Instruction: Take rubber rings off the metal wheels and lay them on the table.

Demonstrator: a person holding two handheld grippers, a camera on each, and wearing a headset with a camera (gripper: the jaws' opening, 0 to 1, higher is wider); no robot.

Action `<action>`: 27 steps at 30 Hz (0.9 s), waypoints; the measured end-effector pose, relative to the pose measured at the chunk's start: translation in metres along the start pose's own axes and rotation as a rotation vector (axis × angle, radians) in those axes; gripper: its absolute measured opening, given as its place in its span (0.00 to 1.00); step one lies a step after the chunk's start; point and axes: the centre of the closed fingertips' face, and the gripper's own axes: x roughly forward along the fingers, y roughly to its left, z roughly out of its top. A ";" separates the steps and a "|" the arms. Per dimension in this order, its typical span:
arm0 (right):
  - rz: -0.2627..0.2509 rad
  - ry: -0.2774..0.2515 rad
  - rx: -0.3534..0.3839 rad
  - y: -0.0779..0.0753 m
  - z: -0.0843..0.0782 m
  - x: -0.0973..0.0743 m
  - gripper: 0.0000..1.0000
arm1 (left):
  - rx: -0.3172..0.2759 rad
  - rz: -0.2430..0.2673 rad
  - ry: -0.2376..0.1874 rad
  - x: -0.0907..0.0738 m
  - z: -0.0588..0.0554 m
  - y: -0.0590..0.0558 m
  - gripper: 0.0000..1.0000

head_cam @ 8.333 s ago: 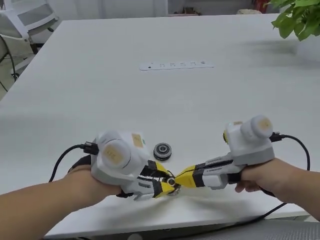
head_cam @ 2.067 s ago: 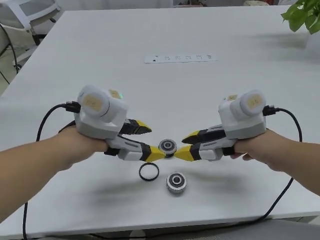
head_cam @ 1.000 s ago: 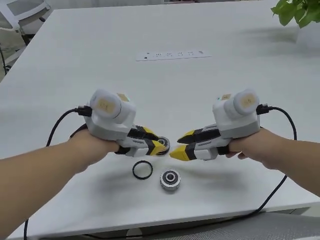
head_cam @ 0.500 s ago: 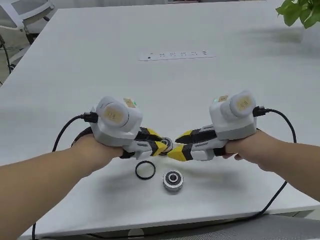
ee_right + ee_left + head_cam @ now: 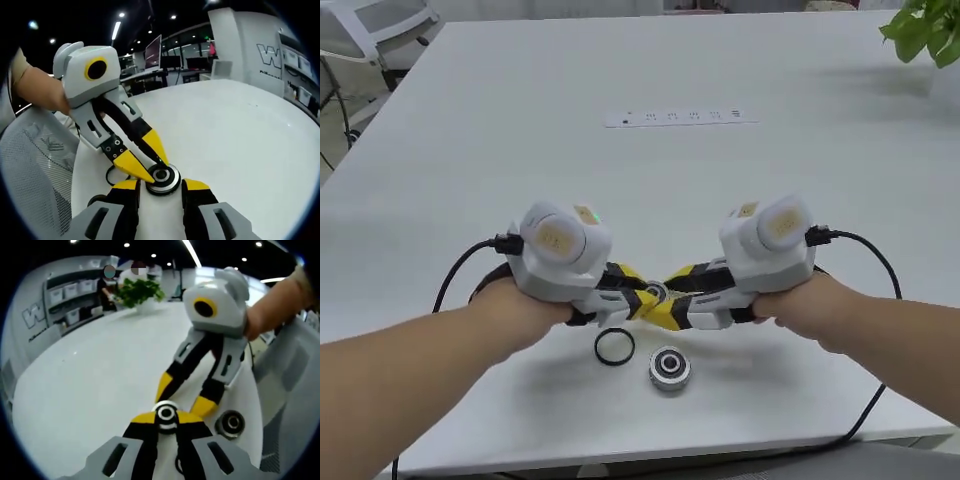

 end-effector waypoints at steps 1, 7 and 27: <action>-0.005 0.003 -0.004 -0.001 0.000 0.000 0.30 | -0.001 0.001 0.000 0.000 0.000 0.000 0.13; -0.018 0.013 -0.049 -0.001 -0.002 -0.003 0.24 | -0.002 0.005 -0.003 0.000 0.000 0.000 0.13; -0.030 0.032 -0.088 -0.004 -0.009 -0.011 0.12 | -0.012 0.017 -0.009 0.000 0.000 0.000 0.13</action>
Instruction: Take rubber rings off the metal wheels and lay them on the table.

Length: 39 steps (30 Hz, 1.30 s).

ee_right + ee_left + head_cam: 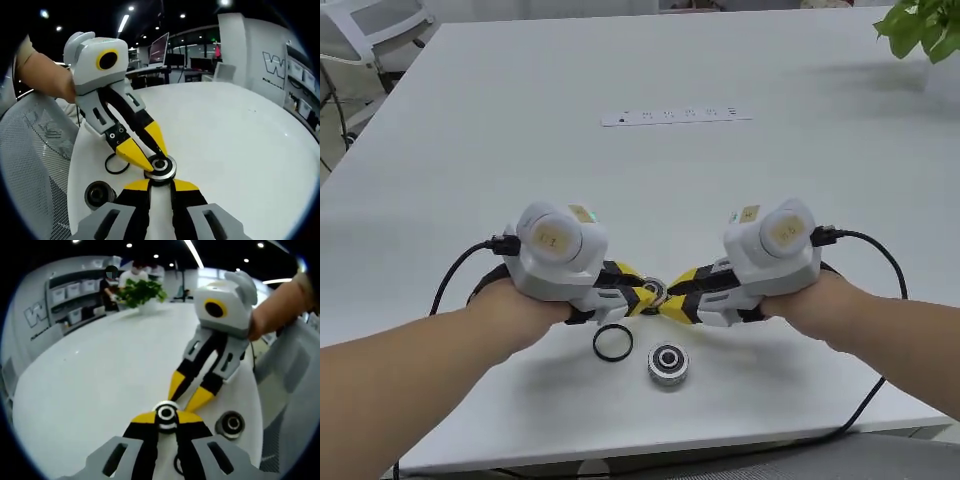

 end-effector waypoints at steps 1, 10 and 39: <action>0.000 0.002 -0.002 0.000 0.000 0.000 0.11 | -0.001 0.000 0.000 0.000 0.000 0.000 0.13; 0.002 0.008 0.017 -0.001 -0.002 -0.001 0.05 | -0.005 0.003 -0.003 0.000 0.000 0.000 0.13; 0.010 -0.090 0.382 -0.008 0.002 -0.012 0.00 | 0.009 0.021 0.002 -0.001 -0.001 0.000 0.12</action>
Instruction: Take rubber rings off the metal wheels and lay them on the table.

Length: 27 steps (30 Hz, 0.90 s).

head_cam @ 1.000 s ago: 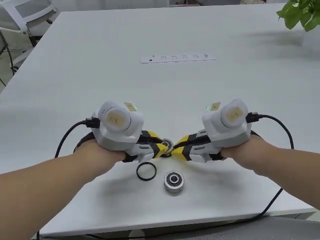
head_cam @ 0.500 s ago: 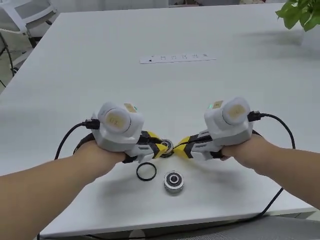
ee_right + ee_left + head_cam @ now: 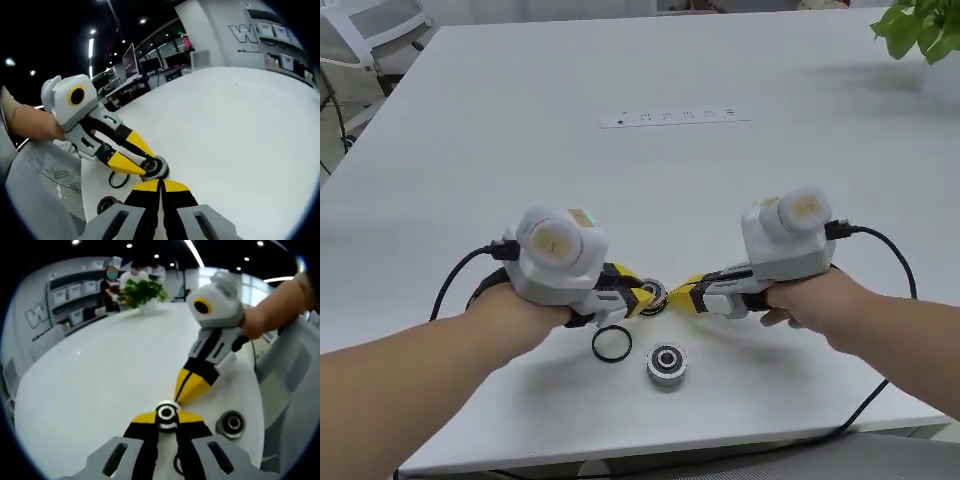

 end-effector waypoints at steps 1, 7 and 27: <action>0.008 -0.019 0.024 0.001 0.003 0.000 0.00 | -0.001 0.000 0.000 0.000 0.000 0.000 0.12; 0.010 -0.042 0.089 0.001 0.005 0.000 0.00 | -0.004 0.004 0.002 0.000 0.000 0.000 0.12; 0.047 -0.071 0.137 0.014 0.011 0.002 0.00 | -0.006 0.020 0.013 0.000 0.000 -0.001 0.12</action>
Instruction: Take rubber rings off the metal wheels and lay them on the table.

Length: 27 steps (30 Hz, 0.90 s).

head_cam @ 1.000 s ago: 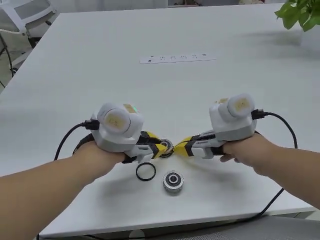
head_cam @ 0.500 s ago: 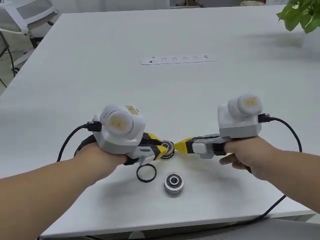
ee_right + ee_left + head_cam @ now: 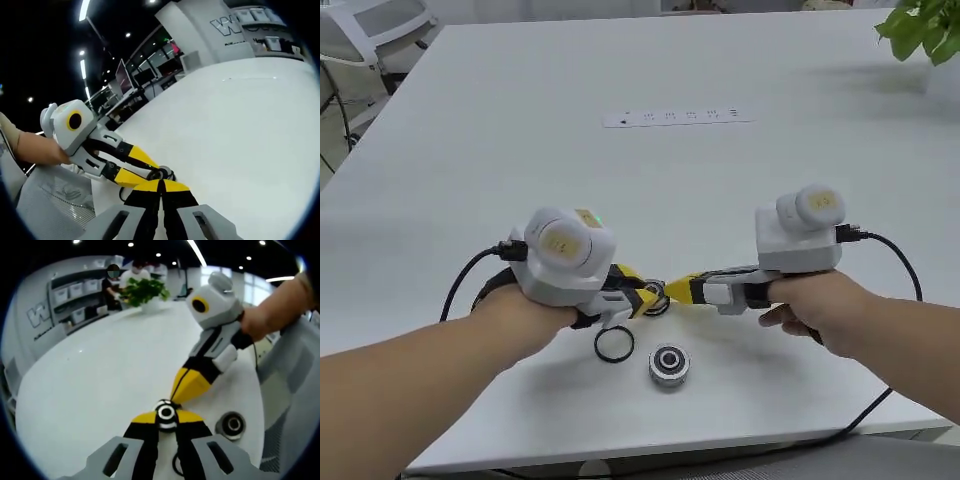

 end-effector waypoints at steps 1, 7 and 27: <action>0.002 0.000 -0.002 0.001 0.000 0.000 0.00 | 0.001 0.000 0.000 0.000 0.000 0.000 0.12; 0.016 -0.002 -0.007 0.003 0.001 0.003 0.00 | 0.003 -0.004 0.001 0.000 0.000 -0.001 0.12; 0.042 -0.030 0.015 0.009 0.006 -0.001 0.00 | 0.004 -0.004 -0.001 -0.001 0.001 -0.002 0.13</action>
